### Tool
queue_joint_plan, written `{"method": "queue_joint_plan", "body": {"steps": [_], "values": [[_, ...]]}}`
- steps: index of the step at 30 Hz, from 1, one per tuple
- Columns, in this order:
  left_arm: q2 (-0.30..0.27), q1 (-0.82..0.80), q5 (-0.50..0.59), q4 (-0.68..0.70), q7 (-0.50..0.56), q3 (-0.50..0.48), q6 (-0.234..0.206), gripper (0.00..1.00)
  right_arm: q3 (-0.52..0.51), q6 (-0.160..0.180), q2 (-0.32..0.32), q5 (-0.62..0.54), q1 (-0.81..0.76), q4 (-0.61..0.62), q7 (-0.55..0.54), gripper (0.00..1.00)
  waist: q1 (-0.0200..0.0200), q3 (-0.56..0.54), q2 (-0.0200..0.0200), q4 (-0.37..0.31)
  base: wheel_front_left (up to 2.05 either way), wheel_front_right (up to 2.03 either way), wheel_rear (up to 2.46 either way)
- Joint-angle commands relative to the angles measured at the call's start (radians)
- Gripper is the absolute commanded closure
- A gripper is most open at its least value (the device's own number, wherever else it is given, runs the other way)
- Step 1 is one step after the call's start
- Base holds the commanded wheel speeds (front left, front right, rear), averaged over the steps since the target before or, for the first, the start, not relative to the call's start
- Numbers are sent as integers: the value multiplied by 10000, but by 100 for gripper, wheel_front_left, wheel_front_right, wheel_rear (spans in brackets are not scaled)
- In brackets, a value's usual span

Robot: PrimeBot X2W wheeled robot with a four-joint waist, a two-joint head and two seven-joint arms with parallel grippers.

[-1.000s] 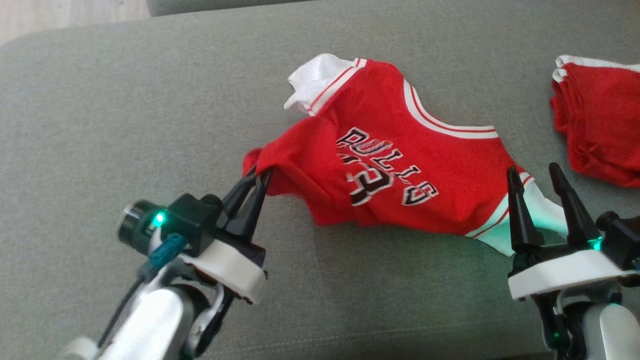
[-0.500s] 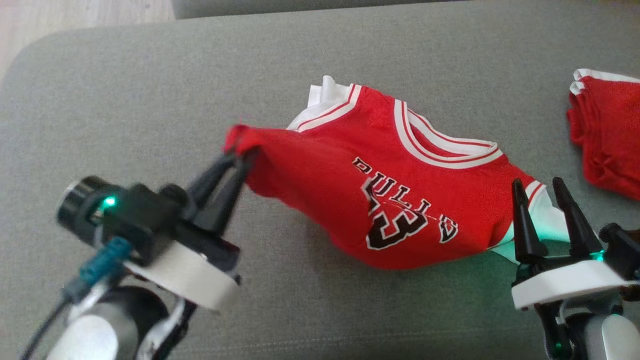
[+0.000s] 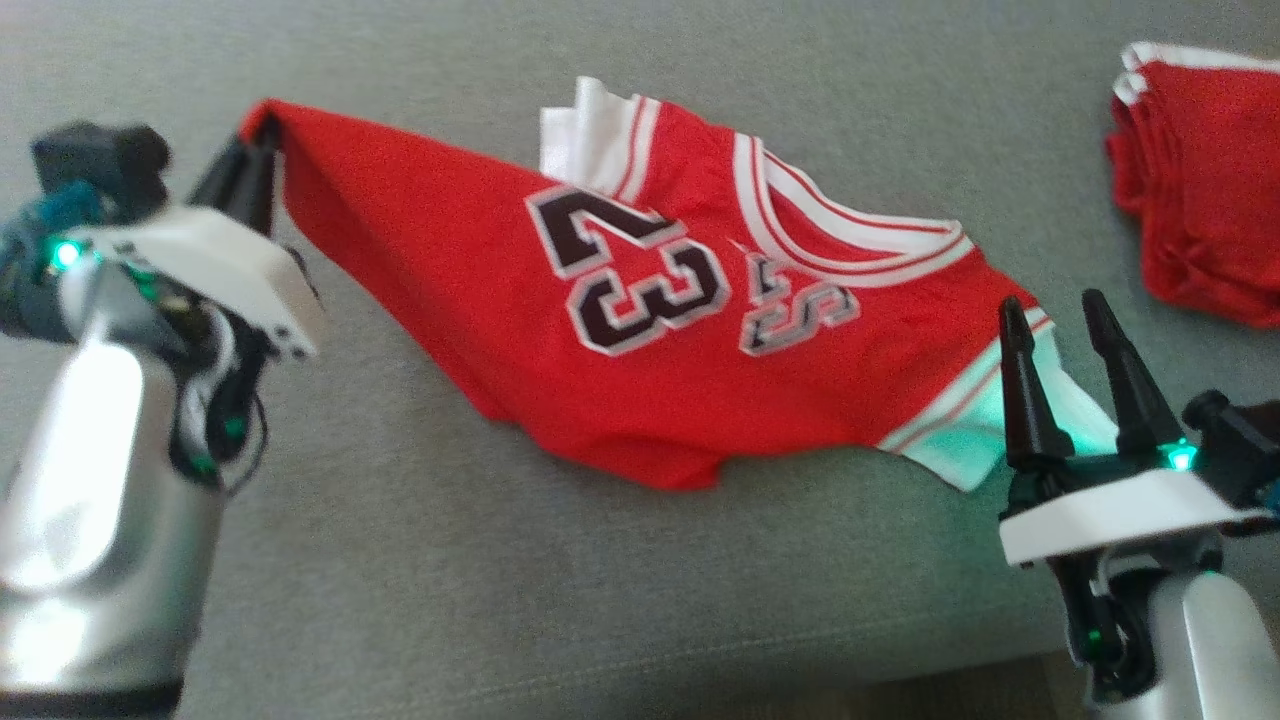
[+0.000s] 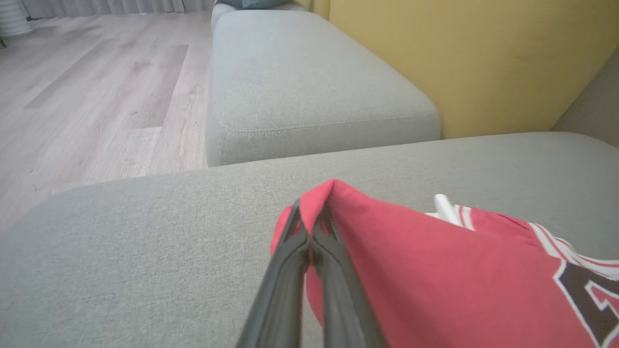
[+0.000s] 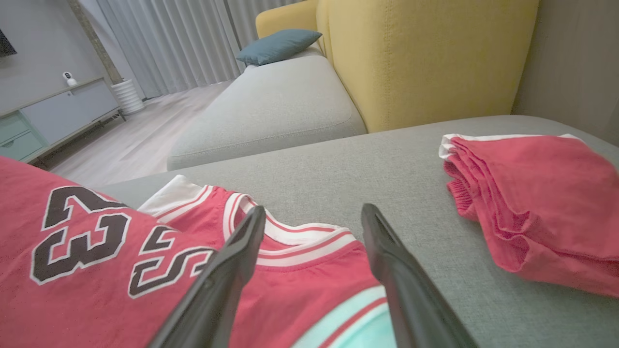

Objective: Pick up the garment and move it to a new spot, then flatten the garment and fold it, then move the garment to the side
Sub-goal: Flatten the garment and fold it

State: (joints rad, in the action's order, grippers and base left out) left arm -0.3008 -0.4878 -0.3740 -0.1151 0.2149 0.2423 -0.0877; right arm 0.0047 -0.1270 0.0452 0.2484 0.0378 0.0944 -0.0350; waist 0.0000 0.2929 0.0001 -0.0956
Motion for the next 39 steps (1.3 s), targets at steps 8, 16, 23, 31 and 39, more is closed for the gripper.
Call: {"method": "queue_joint_plan", "body": {"steps": [8, 16, 23, 31, 39], "values": [[136, -2142, -308, -3996, -1515, -615, 596, 0, 417, -37, 52, 184, 619, -49, 379, 0, 0, 748, -1, -879, 0, 0, 0], [533, -1393, 194, -4362, -4175, -495, 166, 0, 383, -37, 67, -280, 584, 17, 502, 0, 0, 344, -1, -636, 0, 0, 0], [828, 475, 861, -2399, -4732, -466, -806, 0, 461, -37, 263, -574, 392, 293, 309, 0, 0, -281, -1, -149, 0, 0, 0], [1151, 3324, 1492, 681, -4763, -418, -1619, 0, 623, -37, 464, -670, -15, 474, -45, 0, 0, -1063, -1, 386, 0, 0, 0], [1273, 4518, 1591, 1615, -4760, -171, -1831, 0, 552, -37, 408, -668, -385, 629, -219, 0, 0, -1356, -1, 504, 0, 0, 0]]}}
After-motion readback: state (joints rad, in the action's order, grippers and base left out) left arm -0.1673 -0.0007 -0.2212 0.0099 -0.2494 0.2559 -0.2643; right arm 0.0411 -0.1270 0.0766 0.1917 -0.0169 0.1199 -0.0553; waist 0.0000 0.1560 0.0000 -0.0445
